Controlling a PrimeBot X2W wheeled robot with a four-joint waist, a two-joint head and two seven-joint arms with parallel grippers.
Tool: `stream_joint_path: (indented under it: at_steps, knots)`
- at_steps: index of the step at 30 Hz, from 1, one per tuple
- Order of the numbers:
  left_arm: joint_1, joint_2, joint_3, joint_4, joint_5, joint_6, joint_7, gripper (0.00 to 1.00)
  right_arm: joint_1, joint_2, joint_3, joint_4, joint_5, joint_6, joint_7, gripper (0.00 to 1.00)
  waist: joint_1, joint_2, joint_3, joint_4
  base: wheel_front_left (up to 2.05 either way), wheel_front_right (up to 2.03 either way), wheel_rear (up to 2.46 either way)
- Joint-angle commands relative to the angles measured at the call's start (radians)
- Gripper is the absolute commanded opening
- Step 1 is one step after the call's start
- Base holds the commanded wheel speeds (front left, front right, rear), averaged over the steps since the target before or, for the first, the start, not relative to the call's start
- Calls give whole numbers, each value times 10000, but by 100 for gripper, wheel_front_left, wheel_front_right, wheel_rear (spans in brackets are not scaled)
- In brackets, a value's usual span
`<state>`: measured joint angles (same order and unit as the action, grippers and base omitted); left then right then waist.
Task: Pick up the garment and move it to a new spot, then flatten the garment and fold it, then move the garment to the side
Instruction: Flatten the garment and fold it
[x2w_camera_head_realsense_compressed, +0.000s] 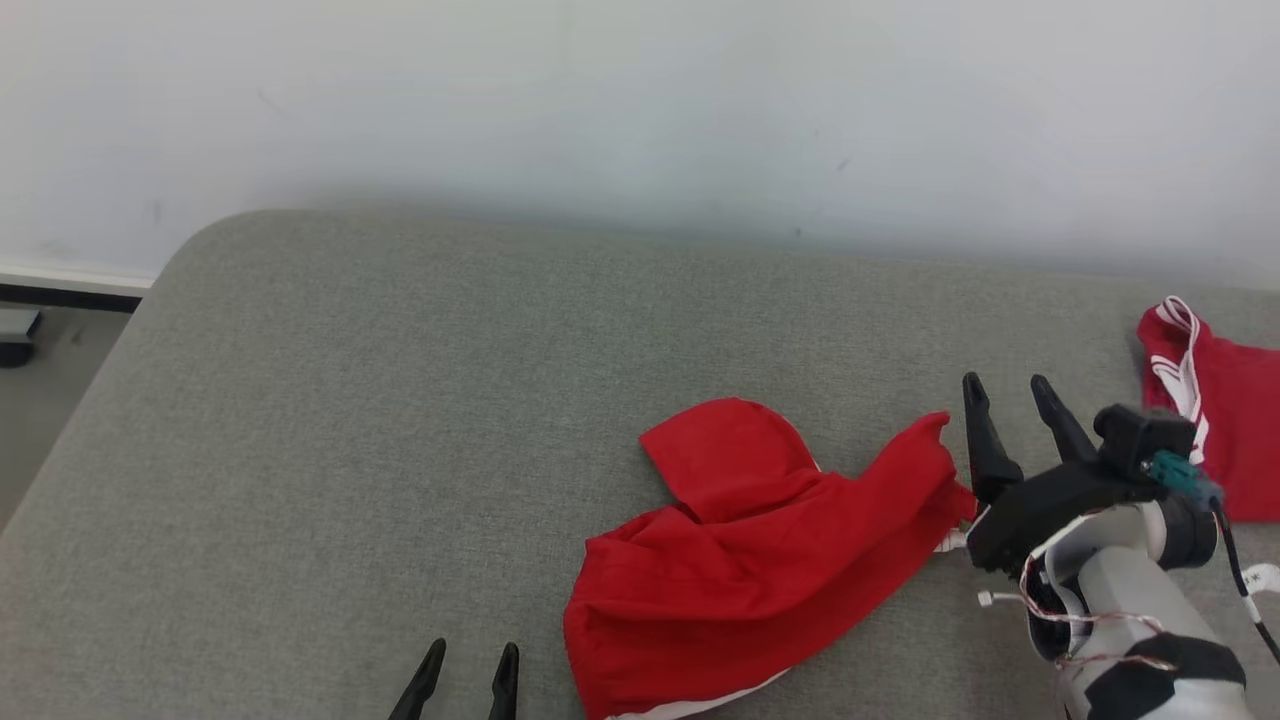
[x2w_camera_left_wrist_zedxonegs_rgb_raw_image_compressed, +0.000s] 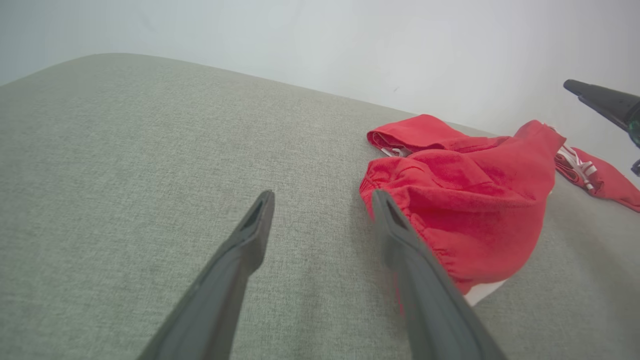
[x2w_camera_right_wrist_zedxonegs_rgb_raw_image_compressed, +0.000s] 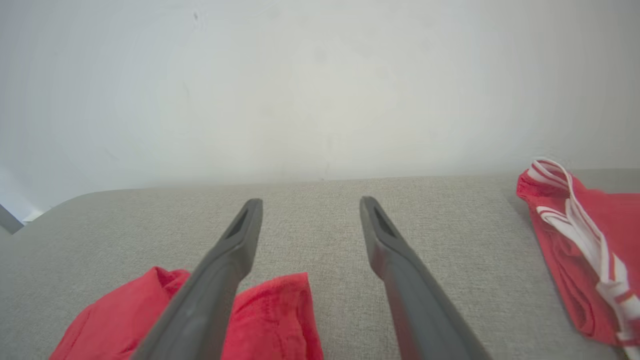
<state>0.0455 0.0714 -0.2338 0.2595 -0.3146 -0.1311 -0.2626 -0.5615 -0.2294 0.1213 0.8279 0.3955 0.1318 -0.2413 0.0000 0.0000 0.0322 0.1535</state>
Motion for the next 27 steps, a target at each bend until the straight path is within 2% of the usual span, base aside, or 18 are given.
stream_joint_path:
  at_steps: [1,5,10,13,19,27]
  knots:
    - [143,1,15,-49,19,12,-34,100,385,-58,113,-179,94,-28,-97,100,0,0,-172,-227,0,0,0]
    - [206,-21,48,-120,69,12,-34,100,1510,-319,394,-1001,-52,-28,-229,100,0,0,-242,-393,0,0,0]
    - [352,-40,-65,-157,93,12,-34,100,2577,-259,423,-1684,-188,-28,-237,100,0,0,-246,-509,0,0,0]
    - [428,120,-530,-4,91,12,-34,100,3266,-85,556,-1921,-288,-28,-240,100,0,0,-211,-586,0,0,0]
    - [514,272,-1047,298,-111,12,-34,100,3384,-175,759,-1710,-810,-28,-199,100,0,0,-135,-623,0,0,0]
    - [-7,457,-1828,1079,-298,12,-32,100,2607,48,615,-908,-1038,-28,-53,100,0,0,106,-530,0,0,0]
